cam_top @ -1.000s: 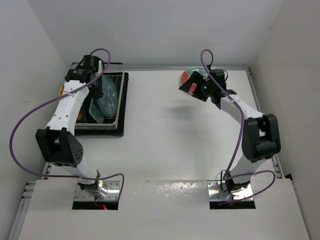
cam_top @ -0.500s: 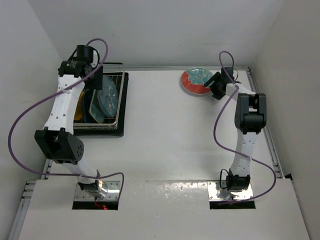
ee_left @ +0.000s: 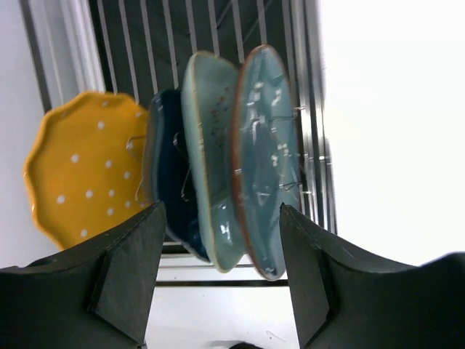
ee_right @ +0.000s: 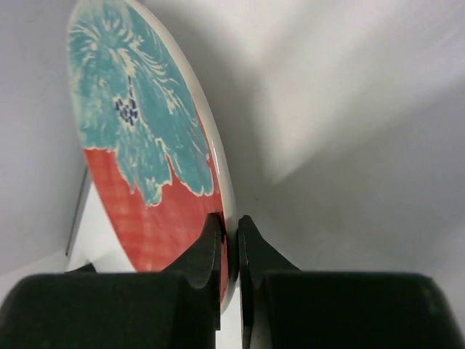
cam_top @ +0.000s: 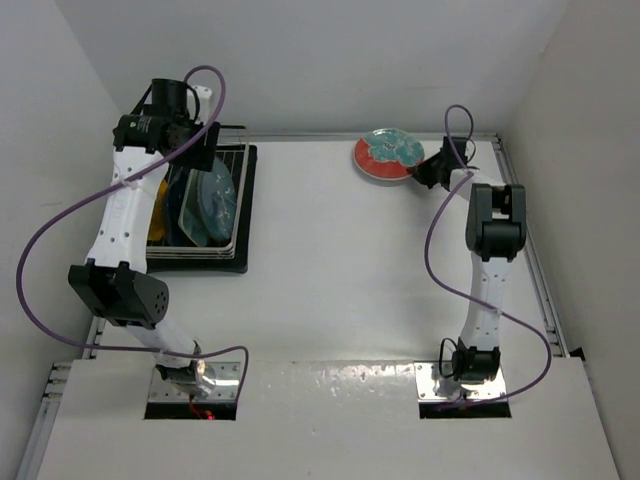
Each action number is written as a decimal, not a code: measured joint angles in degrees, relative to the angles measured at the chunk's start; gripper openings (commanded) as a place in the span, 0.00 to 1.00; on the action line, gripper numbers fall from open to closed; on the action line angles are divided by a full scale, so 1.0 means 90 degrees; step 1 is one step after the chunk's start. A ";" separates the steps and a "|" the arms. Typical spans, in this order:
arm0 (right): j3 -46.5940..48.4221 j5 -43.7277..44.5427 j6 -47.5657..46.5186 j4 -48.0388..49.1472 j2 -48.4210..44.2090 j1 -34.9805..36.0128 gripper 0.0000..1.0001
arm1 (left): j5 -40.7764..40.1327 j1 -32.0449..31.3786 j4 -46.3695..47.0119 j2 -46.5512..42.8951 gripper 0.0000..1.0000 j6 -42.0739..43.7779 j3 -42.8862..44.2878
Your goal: Load the plates into the dish rack
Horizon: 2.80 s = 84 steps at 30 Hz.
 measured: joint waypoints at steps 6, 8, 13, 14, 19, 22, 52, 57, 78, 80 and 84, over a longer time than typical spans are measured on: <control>-0.0648 -0.0323 -0.0240 0.0534 -0.0401 -0.0022 0.00 | 0.0391 -0.0437 0.0066 0.0056 0.78 0.0206 0.0255; -0.1044 -0.0449 -0.0503 0.0542 -0.0823 -0.0034 0.00 | 0.0678 -0.0537 0.0170 0.0063 0.80 0.0272 0.0262; -0.2144 -0.0755 -0.1294 0.0328 -0.2273 -0.0041 0.00 | 0.1445 -0.0685 0.0396 0.0379 0.80 0.0330 0.0330; -0.2387 -0.0862 -0.1413 0.0299 -0.2538 -0.0041 0.00 | 0.1586 -0.0702 0.0449 0.0478 0.80 0.0333 0.0330; -0.3373 -0.1486 -0.1753 0.0372 -0.3534 0.0070 0.00 | 0.2302 -0.0901 0.0639 0.0988 0.83 0.0350 0.0328; -0.3893 -0.1812 -0.1887 0.0423 -0.4014 0.0352 0.00 | 0.2623 -0.1059 0.0777 0.1185 0.83 0.0330 0.0282; -0.4658 -0.4915 -0.1134 0.3366 -0.4323 0.1399 0.02 | 0.5110 -0.1073 0.0284 0.1552 0.00 0.0471 -0.0595; -0.4223 -0.4959 -0.0760 0.3500 -0.3971 0.1540 0.63 | 0.4954 -0.0891 0.0236 0.1426 0.00 0.0425 -0.0551; -0.3041 -0.3978 -0.1336 0.1481 -0.3946 0.1668 1.00 | 0.1911 -0.0078 0.0002 0.1188 0.00 0.0228 0.1103; -0.3041 -0.3929 -0.1355 0.1430 -0.3946 0.1668 1.00 | 0.1756 -0.0007 0.0024 0.1081 0.00 0.0236 0.1127; -0.3041 -0.3866 -0.1367 0.1370 -0.3949 0.1668 1.00 | 0.1630 -0.0007 -0.0063 0.1018 0.00 0.0231 0.1268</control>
